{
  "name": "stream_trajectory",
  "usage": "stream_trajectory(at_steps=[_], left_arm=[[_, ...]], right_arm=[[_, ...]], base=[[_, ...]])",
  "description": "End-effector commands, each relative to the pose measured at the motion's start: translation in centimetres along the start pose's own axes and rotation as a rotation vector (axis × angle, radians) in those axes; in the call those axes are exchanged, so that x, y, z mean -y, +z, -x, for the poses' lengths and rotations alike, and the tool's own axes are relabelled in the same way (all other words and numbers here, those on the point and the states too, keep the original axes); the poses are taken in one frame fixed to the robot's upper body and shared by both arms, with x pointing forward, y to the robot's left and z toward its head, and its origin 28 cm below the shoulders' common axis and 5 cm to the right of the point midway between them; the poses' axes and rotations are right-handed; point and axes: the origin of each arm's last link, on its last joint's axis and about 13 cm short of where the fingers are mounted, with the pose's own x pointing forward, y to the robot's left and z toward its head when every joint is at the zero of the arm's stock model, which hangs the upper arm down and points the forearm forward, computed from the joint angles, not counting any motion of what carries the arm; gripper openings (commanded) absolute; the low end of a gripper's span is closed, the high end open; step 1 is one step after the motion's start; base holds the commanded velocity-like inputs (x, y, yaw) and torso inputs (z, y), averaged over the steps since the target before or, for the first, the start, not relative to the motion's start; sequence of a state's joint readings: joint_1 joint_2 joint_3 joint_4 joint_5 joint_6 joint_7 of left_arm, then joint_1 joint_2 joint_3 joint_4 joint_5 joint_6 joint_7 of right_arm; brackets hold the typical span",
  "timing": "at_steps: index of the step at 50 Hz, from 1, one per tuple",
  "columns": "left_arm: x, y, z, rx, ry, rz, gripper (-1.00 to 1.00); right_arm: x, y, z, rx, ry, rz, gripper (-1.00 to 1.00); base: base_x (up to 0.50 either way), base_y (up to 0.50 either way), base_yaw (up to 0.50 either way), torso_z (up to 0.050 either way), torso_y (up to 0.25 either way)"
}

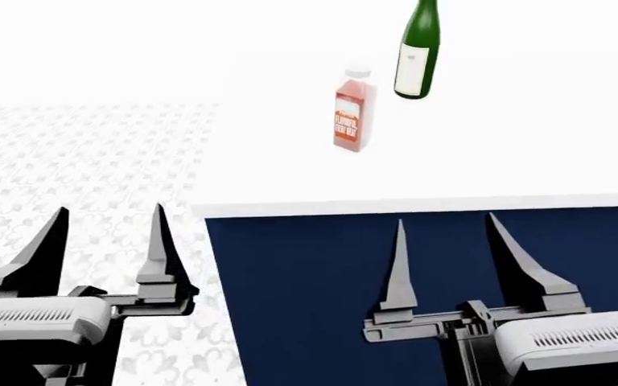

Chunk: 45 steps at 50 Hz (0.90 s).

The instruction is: Pick the paprika from the counter and place it in the cabinet.

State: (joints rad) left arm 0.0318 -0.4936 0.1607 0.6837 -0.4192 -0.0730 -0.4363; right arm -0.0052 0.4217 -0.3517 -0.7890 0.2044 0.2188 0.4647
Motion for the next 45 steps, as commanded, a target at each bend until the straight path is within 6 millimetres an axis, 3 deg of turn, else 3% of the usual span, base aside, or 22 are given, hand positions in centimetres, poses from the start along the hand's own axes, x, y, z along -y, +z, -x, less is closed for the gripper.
stream_trajectory(at_steps=[1,45], left_arm=[[-0.12,0.6,0.06,0.025,-0.007,0.008,1.0],[-0.41,0.98,0.13,0.032,-0.01,0.034,1.0]], right_arm=[[-0.17,0.43,0.06,0.003,0.005,0.005,1.0],[-0.58,0.66,0.35,-0.002,0.026,0.005,1.0]], base=[[-0.02,-0.4,0.0,0.0,0.0],[-0.02,-0.42,0.0,0.0,0.0]])
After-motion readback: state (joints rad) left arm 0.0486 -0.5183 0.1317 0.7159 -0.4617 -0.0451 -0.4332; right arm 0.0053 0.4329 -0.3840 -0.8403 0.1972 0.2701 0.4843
